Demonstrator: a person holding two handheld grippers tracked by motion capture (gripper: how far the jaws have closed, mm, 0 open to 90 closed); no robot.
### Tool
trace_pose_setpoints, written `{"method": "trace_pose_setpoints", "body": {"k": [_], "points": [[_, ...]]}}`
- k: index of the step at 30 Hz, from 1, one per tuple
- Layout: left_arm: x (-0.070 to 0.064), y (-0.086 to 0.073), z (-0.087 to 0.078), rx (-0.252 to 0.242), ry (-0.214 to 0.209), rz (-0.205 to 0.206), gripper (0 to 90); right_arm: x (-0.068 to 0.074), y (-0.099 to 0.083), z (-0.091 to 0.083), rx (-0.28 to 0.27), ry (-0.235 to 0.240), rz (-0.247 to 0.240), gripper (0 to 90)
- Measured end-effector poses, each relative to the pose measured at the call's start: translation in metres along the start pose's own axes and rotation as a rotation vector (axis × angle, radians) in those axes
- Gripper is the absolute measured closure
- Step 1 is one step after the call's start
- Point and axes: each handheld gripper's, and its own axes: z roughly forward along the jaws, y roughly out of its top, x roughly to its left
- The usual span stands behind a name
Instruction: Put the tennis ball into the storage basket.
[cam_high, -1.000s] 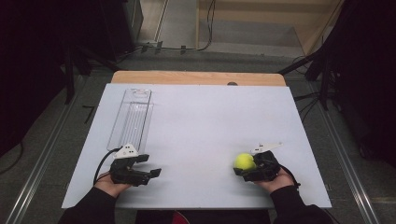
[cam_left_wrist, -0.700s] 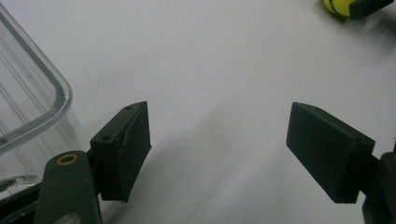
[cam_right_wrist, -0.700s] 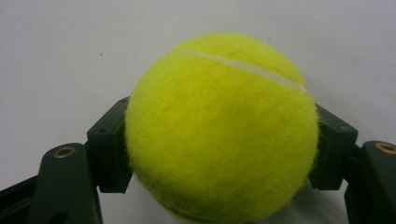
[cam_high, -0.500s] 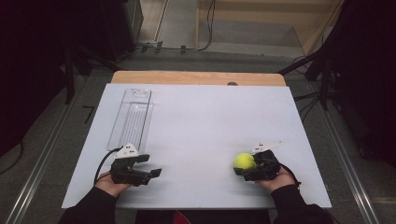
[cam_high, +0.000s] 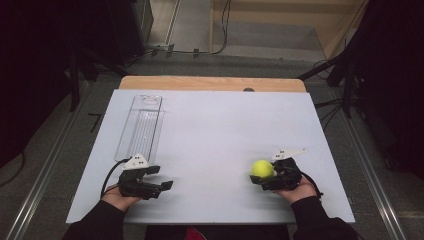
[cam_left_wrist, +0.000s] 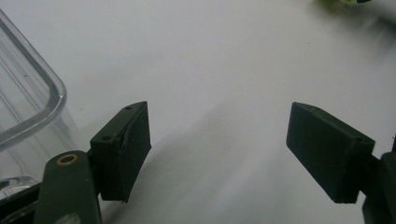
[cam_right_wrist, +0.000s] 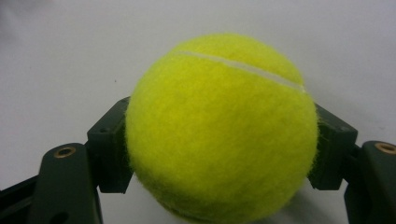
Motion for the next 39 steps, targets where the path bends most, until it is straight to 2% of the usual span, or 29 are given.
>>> {"method": "trace_pose_setpoints", "body": {"k": [8,19,31,39], "points": [[0.000,0.000,-0.001,0.000,0.004,0.000,22.7,0.002,0.007,-0.009,-0.040,0.000,-0.009,23.4],[-0.001,0.000,-0.001,0.002,0.007,0.009,22.7,0.007,0.016,-0.013,-0.054,0.013,-0.036,23.4],[-0.001,0.001,-0.001,0.002,0.010,0.010,22.7,0.013,0.027,-0.011,-0.068,0.035,-0.060,23.4],[-0.001,0.000,-0.001,-0.002,0.014,0.009,22.7,0.020,0.039,-0.004,-0.065,0.056,-0.093,23.4]]}}
